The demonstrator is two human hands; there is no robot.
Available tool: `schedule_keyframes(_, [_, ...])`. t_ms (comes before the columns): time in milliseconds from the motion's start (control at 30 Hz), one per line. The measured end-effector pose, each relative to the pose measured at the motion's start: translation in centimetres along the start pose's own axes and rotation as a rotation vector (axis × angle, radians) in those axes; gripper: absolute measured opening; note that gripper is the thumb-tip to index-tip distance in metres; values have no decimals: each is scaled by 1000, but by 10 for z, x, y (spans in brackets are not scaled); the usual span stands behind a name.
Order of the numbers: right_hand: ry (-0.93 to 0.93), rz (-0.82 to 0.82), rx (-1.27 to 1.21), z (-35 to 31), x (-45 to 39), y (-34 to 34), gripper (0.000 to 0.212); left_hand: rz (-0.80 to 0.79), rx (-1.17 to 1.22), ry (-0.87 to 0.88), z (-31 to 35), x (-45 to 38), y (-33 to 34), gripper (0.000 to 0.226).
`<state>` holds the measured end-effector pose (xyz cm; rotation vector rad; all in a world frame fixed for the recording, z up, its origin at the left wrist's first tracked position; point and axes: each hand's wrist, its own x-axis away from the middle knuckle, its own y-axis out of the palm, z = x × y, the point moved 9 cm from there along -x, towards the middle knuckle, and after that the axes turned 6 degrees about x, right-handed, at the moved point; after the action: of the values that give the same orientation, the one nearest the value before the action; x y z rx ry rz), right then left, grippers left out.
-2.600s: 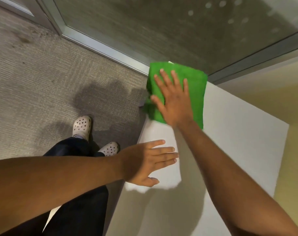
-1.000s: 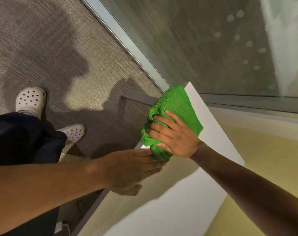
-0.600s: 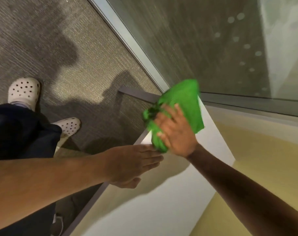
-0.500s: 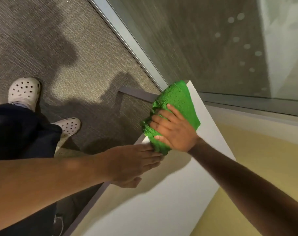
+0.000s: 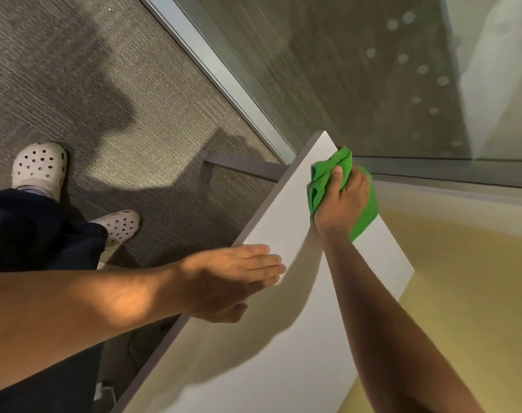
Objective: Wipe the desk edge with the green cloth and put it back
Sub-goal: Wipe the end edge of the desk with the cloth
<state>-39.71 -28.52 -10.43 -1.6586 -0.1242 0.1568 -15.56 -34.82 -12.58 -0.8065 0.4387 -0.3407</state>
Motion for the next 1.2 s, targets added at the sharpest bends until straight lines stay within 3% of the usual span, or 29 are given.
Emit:
schedule_keyframes(133, [135,-10,86,6,-4,1,58,-1,32,-15,-1,0,-2,80])
schedule_keyframes(333, [59,-122,43,-52,-41,17,60,-25,3,-14,-1,-4,-2,81])
schedule_keyframes(533, [-375,-139,77,-95,-6,23,55,-122,-58,7,0,-3,11,85])
schedule_keyframes(733, [-829,-307,104,-85,89,33,48,-44,-18,13,0,-5,3,85])
schedule_keyframes(900, [-1197,-327,229,-96,48,29,61,-66,-106,39,-1,-4,13,84])
schedule_keyframes(1067, [-704,-241,153,-94,-27,25,43,-64,-133,47,-1,-4,17,84])
schedule_keyframes(1133, [-656,-206,138,-96,-10,23,37,-60,-91,36,-1,-4,19,85])
schedule_keyframes(1200, [-763,-214,132,-95,30,23,38,-65,-46,21,-3,-2,18,86])
